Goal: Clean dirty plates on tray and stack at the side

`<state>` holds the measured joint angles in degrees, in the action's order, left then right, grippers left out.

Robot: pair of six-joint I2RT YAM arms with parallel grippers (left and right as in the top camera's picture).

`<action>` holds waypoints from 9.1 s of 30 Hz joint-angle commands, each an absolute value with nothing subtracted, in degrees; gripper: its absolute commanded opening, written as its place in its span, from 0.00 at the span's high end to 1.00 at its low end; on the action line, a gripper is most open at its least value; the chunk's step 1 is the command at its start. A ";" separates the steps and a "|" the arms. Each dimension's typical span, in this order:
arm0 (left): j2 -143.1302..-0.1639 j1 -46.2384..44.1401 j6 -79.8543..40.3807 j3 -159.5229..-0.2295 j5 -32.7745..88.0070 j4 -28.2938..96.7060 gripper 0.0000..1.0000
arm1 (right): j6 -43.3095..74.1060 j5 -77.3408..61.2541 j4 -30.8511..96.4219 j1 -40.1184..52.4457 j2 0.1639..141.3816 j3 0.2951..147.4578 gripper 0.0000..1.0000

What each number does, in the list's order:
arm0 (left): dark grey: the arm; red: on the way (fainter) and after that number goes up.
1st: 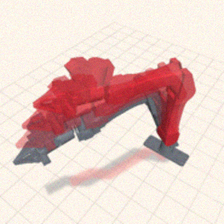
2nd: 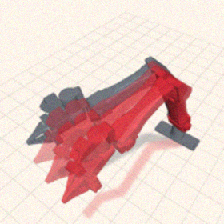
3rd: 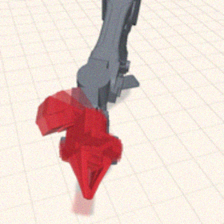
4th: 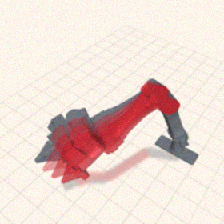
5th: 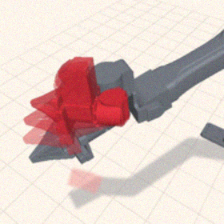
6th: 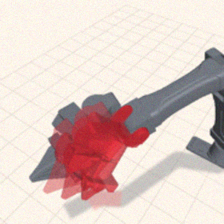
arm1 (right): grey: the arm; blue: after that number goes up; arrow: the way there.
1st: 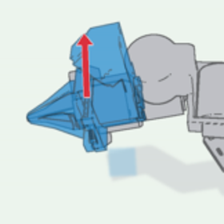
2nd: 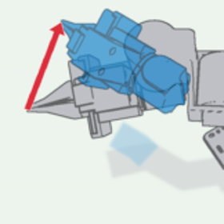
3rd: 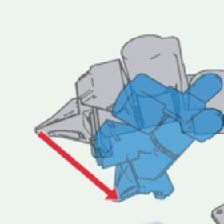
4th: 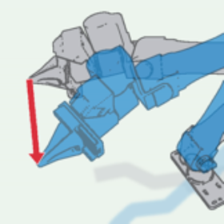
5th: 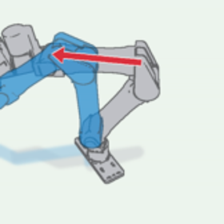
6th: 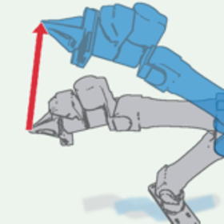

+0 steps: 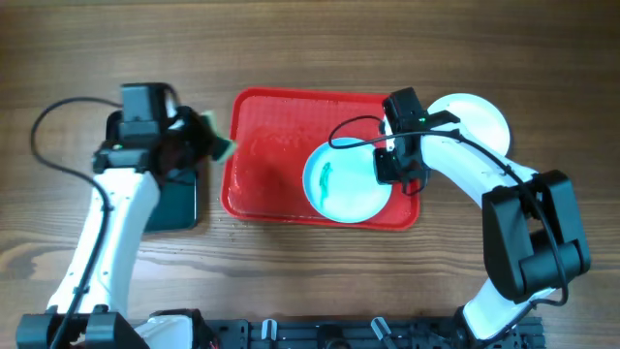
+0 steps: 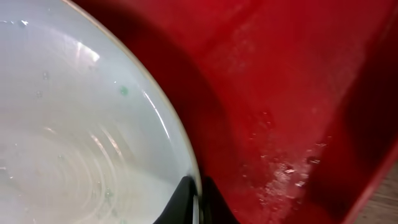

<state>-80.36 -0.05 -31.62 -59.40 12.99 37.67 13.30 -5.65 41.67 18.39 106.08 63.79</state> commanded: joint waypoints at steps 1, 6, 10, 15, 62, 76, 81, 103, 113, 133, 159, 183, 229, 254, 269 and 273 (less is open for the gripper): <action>-81.71 -6.94 -28.67 -59.07 13.67 36.84 0.96 | 23.64 -10.83 39.53 18.79 107.50 62.48 0.96; -89.12 -17.04 -28.71 -59.09 13.69 34.83 0.96 | 23.79 -14.50 35.53 21.87 107.53 62.43 0.96; -95.11 -23.33 -28.71 -59.09 13.96 30.79 0.96 | 23.99 -14.00 33.39 25.32 107.53 62.43 0.96; -101.06 -28.75 -29.17 -59.09 13.89 28.25 0.96 | 24.23 -14.02 32.40 26.09 107.53 62.43 0.96; -95.55 -23.46 -34.76 -60.34 -31.70 26.98 0.96 | 25.67 -11.18 33.85 26.09 107.53 62.33 0.96; -102.87 -26.87 -34.79 -60.20 -6.57 33.23 0.96 | 25.69 -11.22 33.93 26.09 107.53 62.33 0.96; -102.76 -26.85 -34.79 -60.25 -31.64 36.82 0.96 | 25.69 -11.22 33.91 26.09 107.53 62.33 0.96; -71.61 16.10 -38.44 -60.60 5.41 45.50 0.96 | 16.12 21.32 50.26 36.14 95.37 82.17 0.96; -73.56 16.36 -38.44 -60.55 5.56 45.50 0.96 | -11.60 69.49 43.81 58.46 95.24 85.49 0.96; -73.69 16.36 -38.44 -60.53 5.58 45.82 0.96 | 18.44 27.24 45.76 41.45 94.48 80.40 0.96; -74.28 16.36 -38.44 -60.20 5.56 44.93 0.96 | 21.50 -16.25 31.75 -16.73 84.97 56.77 0.46; -91.20 22.02 -38.39 -59.99 6.02 34.48 0.50 | 28.60 -16.19 45.98 11.14 51.13 57.19 0.18; -62.78 22.02 -38.39 -59.99 12.60 46.00 0.00 | 33.74 -6.90 32.29 1.26 1.91 31.59 0.00; -62.78 22.02 -38.39 -60.01 12.60 46.00 0.00 | 0.01 -4.08 -0.05 -0.84 0.21 0.30 0.00; -62.78 22.02 -38.39 -59.99 12.60 46.00 0.00 | -0.01 -4.08 -0.08 -0.84 0.21 0.32 0.00; -62.78 22.02 -37.76 -59.99 8.43 47.31 0.00 | 0.01 -4.08 -0.08 -0.84 0.21 0.32 0.00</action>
